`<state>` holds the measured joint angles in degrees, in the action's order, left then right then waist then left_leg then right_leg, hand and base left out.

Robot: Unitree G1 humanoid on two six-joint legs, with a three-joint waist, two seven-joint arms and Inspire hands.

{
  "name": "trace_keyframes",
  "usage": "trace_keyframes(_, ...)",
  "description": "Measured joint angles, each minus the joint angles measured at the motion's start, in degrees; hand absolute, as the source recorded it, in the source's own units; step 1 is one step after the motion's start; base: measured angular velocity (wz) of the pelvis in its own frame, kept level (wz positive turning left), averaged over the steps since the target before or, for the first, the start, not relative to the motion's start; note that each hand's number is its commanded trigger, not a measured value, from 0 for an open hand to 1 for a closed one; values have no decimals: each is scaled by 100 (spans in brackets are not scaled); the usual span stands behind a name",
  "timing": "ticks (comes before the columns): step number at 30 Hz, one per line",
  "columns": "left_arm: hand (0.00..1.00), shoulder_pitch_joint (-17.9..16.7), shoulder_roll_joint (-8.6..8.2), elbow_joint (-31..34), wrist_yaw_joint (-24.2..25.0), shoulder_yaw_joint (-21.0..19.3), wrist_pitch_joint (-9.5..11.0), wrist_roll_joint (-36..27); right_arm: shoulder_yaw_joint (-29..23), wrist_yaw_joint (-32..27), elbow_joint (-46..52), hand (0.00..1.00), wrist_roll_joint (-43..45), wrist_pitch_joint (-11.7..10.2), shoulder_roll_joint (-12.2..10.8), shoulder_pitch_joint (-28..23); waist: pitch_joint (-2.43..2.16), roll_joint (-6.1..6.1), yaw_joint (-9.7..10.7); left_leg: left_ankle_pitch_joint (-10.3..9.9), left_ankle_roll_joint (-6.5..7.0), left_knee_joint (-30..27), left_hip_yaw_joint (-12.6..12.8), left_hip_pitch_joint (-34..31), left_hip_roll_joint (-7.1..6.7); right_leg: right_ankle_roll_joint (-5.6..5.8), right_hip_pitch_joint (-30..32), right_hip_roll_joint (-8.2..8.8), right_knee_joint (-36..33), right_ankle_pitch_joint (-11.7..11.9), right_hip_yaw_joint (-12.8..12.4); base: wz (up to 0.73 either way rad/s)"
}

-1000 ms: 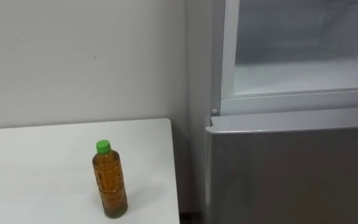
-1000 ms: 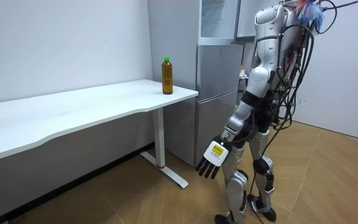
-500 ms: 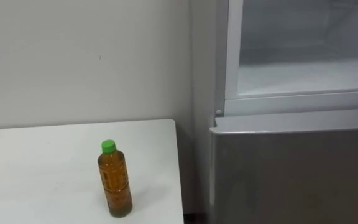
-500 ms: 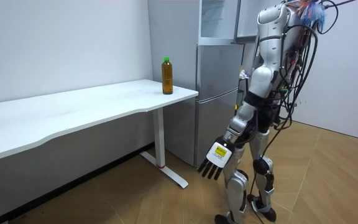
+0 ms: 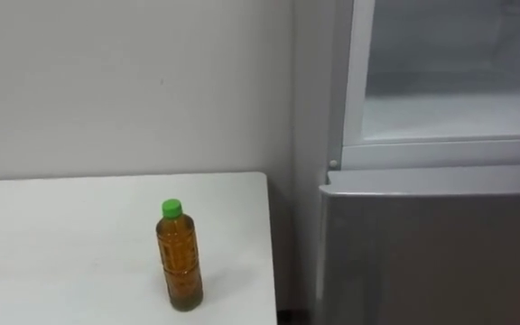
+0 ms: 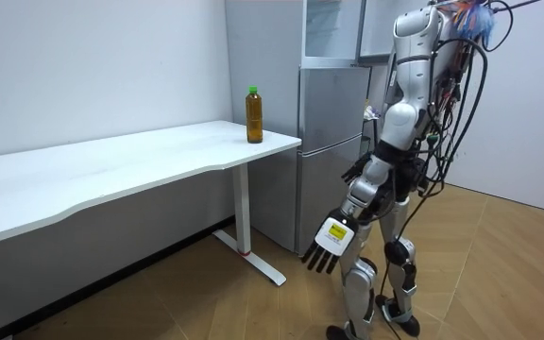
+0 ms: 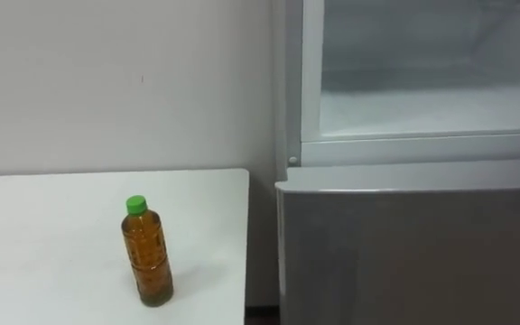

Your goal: Put the bottle in the upper fridge

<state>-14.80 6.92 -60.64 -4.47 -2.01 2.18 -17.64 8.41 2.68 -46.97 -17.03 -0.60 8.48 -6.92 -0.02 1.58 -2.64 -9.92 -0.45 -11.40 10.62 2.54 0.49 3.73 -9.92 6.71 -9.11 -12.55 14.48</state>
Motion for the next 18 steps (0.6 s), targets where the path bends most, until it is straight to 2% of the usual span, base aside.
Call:
trace_keyframes(4, 0, 20, 0, 1, 25, -15, 33, -82, 64, 57, 746, 0, -98, 40, 18, -76, 17, 25, -77, -1, 3, 4, 2, -45, 0, 5, 43, 3, -19, 3, -15, 0)
trace_keyframes(8, 0, 23, 6, 1, 21, -18, 38, -74, 50, 191, 1354, 0, -80, 11, 4, -88, 17, 35, -68, -7, 13, -26, -14, -87, 0, 12, 89, 8, -55, 9, 3, 2)
trace_keyframes(9, 0, 19, 12, 14, 26, -12, 41, -77, 52, 229, 1596, 0, -42, 30, -6, -132, 3, 22, -67, -8, 15, -29, -25, -86, -4, 13, 91, 10, -57, 10, 14, 0)
trace_keyframes(12, 0, 14, 41, 13, 41, -6, 40, -71, 65, 327, 2429, 0, -45, 78, -10, -235, 27, 37, -61, -7, 16, -27, -31, -85, -6, 14, 93, 11, -58, 10, 16, 0)
trace_keyframes(17, 0, -2, 62, 4, 46, -22, 40, -18, 48, 376, 3432, 0, -44, 88, -11, -218, 29, 52, -89, -7, 16, -24, -31, -77, -9, 14, 93, 12, -58, 10, 12, 0)
trace_keyframes(18, 0, -1, 62, 4, 70, -20, 39, -29, 58, 377, 3635, 0, -61, 224, -4, -225, 40, 53, -110, -7, 16, -25, -29, -77, -6, 14, 94, 11, -58, 10, 10, 0)
